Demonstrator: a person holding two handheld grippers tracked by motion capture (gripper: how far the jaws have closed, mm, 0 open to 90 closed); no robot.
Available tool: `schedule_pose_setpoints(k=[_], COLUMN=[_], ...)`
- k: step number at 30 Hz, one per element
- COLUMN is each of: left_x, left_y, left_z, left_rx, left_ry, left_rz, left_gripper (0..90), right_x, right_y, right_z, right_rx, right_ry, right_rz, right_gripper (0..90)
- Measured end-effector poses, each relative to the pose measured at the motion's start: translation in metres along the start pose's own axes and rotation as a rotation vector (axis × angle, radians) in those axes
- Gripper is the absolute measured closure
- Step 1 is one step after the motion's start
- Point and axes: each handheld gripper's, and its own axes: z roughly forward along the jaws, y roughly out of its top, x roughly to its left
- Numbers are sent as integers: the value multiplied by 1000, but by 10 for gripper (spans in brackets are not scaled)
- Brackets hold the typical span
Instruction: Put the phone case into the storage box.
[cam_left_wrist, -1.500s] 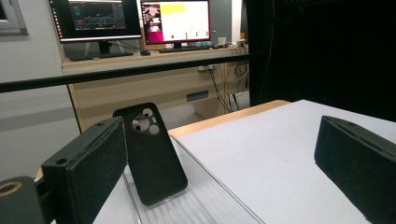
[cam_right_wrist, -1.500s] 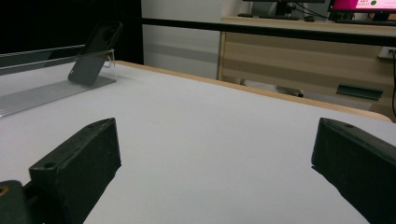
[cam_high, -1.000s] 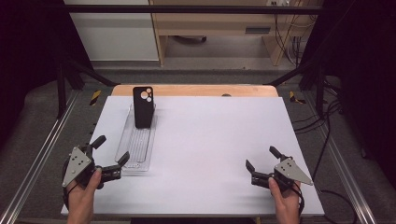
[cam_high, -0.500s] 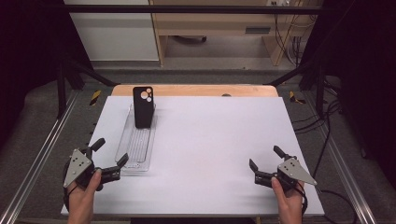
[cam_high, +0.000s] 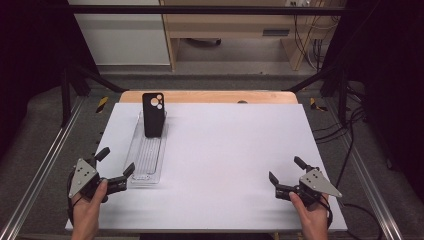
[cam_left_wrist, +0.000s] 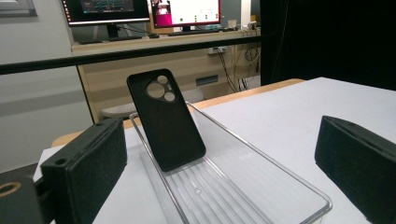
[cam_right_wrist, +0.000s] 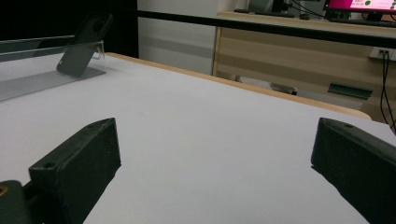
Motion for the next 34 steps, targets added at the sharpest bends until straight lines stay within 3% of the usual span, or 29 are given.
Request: schedule_pose_setpoints(k=[17,24,27,29,30,32,34], left_x=[10,7,2,-1,-4,-6,-8], left_y=[-18,-21,-23,-23,-22,-22,-22], left_z=[-3,-3,-2,-1,1,3,4], left_rx=[14,-3,-12,-2,-8,2,1], left_ry=[29,-14,-34,-39,-61,-54,-43], left_rz=[-31,5,-5,3,16,28,14], left_gripper=[19,19,17,17,17,17,17], right_x=[-14,-15,-12,-8,-5,-2,0], right_y=[-3,-7,-10,-11,-12,-15,-16], right_z=[-8,-7,-2,3,6,12,17], right_rx=[2,-1,5,22,33,51,62], right_ry=[0,32,57,67,65,61,59], right_rz=[-11,-15,-9,-15,-23,-22,-18], right_gripper=[15,17,20,22,23,26,27])
